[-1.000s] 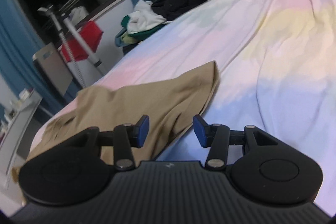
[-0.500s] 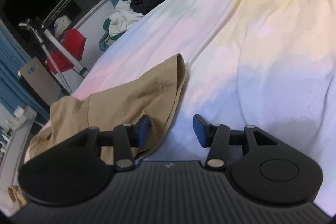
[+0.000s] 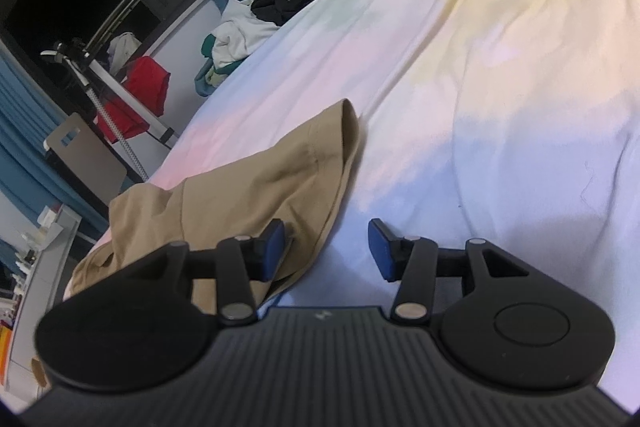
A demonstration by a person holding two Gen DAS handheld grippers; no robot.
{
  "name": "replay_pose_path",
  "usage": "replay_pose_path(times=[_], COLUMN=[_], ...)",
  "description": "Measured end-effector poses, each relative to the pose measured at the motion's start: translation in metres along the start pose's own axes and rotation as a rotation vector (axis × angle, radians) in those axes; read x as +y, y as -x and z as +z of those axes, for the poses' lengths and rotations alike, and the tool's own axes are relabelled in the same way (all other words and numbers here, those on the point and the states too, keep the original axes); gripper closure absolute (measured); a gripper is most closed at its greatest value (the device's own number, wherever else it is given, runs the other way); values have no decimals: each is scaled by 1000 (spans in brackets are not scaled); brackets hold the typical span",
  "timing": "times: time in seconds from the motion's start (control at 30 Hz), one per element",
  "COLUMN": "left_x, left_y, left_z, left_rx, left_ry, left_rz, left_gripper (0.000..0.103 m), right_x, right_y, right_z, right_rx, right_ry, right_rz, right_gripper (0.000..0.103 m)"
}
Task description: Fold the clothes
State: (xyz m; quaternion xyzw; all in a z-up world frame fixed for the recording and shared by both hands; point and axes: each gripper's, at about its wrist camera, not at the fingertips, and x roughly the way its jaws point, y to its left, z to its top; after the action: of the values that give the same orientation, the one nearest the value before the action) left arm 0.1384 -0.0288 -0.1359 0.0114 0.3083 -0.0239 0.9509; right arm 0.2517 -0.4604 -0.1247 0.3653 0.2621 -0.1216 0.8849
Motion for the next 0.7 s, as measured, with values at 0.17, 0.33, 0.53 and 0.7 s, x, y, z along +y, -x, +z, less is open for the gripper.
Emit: replay_pose_path(times=[0.17, 0.33, 0.53, 0.7], left_x=[1, 2, 3, 1], left_y=[0, 0, 0, 0], left_z=[0, 0, 0, -2], left_rx=[1, 1, -1, -11], left_ry=[0, -1, 0, -6], left_rz=[0, -1, 0, 9], left_gripper=[0, 0, 0, 0], right_x=[2, -3, -4, -6], right_y=[3, -2, -6, -8], right_z=[1, 0, -3, -2], right_rx=[-6, 6, 11, 3], right_ry=[-1, -21, -29, -28], right_rz=[21, 32, 52, 88], right_gripper=[53, 53, 53, 53])
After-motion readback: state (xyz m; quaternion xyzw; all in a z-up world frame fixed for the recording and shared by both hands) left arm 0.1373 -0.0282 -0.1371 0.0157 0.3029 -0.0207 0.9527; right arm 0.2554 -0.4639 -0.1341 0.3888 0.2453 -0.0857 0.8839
